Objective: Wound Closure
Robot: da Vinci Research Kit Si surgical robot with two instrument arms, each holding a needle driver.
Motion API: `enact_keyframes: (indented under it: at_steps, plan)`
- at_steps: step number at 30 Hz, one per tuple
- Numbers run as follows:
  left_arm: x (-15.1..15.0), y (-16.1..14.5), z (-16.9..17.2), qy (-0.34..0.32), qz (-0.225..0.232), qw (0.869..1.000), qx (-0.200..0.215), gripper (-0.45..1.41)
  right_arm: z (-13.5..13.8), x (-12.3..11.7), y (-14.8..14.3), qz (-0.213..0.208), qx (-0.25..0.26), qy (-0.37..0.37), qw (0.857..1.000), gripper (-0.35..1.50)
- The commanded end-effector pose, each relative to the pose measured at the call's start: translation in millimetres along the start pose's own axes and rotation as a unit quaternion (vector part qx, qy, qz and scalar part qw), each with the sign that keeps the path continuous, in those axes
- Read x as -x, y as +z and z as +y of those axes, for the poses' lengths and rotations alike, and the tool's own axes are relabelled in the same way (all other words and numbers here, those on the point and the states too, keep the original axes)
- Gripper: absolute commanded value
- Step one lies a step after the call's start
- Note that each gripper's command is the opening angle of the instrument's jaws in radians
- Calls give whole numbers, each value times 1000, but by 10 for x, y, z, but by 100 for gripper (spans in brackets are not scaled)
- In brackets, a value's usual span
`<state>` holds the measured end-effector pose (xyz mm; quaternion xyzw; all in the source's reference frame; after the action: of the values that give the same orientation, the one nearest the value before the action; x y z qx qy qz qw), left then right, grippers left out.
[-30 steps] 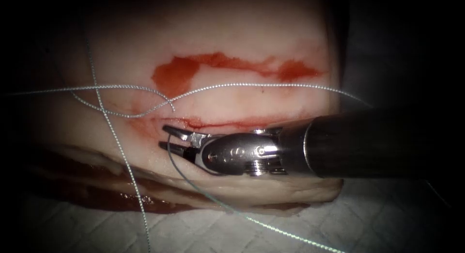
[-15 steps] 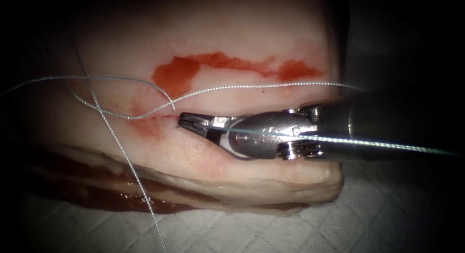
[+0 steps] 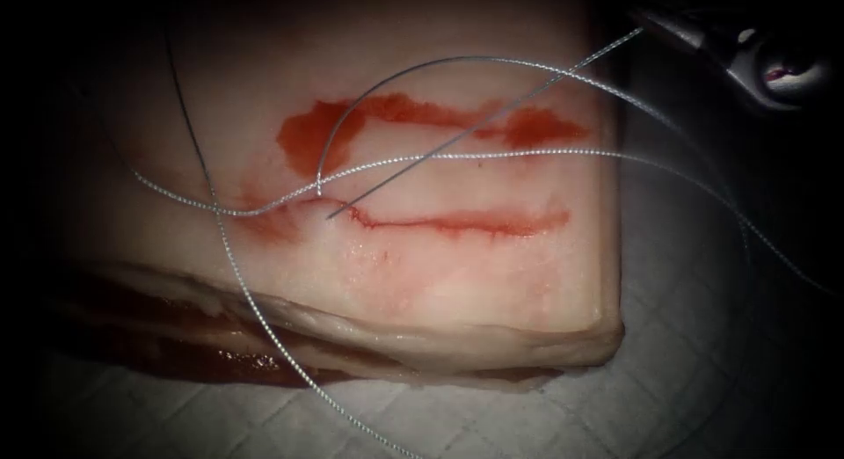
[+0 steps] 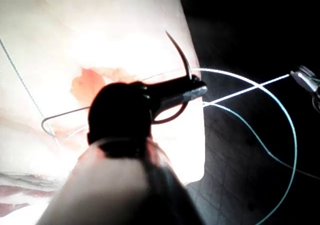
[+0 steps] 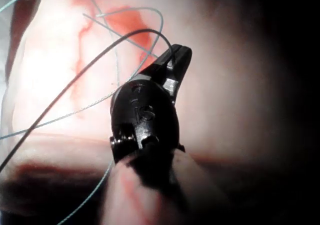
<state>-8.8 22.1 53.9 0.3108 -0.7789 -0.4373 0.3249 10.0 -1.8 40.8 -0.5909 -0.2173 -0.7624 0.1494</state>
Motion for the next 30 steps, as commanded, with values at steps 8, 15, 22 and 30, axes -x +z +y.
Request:
enact_keyframes:
  at_steps: [8, 15, 22, 30]
  plan:
    - [-3, 3, 6, 0, 0, 1000, -1, -45, -50, 6, -30, 6, -41, -19, 999, -35]
    - [-3, 3, 6, 0, 0, 1000, -1, -45, 1, -5, -5, -8, -43, 51, 998, 19]
    - [-4, 3, 6, 1, 0, 1000, -1, -45, 100, -41, 30, -1, 41, 69, 997, 78]
    - [-5, 3, 6, 1, 0, 1000, -1, -45, 183, -57, 57, 7, 109, 73, 991, 64]
